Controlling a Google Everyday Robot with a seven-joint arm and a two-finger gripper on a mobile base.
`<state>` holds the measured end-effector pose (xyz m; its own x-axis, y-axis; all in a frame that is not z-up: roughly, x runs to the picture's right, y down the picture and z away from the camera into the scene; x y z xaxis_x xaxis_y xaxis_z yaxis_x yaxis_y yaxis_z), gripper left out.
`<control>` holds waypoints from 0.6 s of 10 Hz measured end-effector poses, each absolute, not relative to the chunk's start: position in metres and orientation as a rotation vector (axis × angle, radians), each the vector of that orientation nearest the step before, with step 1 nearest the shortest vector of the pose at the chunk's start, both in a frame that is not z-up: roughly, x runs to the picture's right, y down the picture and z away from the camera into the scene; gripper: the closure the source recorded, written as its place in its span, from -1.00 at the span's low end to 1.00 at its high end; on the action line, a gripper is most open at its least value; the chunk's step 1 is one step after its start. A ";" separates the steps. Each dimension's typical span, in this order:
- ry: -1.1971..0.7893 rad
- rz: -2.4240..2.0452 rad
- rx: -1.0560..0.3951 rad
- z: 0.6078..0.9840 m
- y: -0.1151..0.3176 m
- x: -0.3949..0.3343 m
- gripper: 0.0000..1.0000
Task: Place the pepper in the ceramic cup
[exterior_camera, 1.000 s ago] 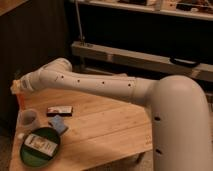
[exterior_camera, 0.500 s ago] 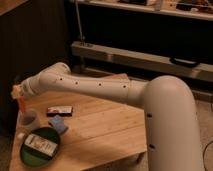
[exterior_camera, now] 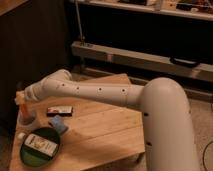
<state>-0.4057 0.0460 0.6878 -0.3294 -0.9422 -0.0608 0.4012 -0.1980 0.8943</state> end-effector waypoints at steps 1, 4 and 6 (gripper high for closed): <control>-1.006 -1.717 0.801 0.693 0.052 -0.406 0.78; -0.965 -1.728 0.791 0.702 0.060 -0.405 0.78; -0.932 -1.736 0.789 0.702 0.060 -0.404 0.75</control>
<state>-0.4035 0.0602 0.7017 -0.3131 -0.9455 -0.0893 0.4481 -0.2299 0.8639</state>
